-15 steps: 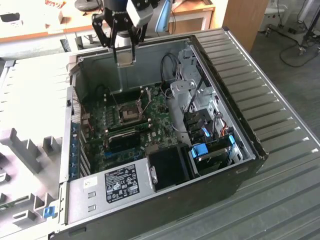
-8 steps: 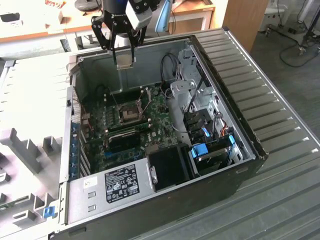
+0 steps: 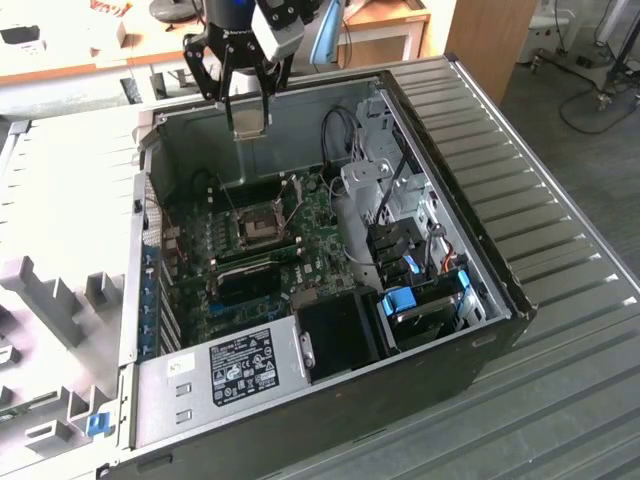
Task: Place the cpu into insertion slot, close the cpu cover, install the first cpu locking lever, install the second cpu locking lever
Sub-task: 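Place the cpu into insertion slot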
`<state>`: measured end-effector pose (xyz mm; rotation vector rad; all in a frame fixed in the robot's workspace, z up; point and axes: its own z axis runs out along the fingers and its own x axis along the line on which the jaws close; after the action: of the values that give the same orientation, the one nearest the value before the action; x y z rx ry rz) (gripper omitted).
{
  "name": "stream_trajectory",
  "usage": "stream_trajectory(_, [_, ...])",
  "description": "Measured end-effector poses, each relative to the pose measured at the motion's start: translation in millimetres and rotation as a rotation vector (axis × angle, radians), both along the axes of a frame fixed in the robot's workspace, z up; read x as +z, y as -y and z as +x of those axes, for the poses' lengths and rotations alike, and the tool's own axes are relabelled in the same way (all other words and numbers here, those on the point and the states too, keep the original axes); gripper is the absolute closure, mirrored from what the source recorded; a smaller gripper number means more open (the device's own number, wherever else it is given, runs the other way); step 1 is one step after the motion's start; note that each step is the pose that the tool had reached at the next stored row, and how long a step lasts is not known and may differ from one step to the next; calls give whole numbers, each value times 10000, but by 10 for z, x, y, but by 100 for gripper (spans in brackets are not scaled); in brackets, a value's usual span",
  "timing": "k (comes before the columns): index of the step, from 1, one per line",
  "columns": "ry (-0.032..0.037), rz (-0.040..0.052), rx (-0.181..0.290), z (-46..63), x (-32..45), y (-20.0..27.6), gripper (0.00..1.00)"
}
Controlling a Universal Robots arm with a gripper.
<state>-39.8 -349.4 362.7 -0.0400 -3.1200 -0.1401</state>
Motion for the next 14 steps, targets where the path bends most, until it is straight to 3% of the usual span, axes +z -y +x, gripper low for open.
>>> stream_trajectory(14, [-1, -1, 0, 0, -129, 0, 46])
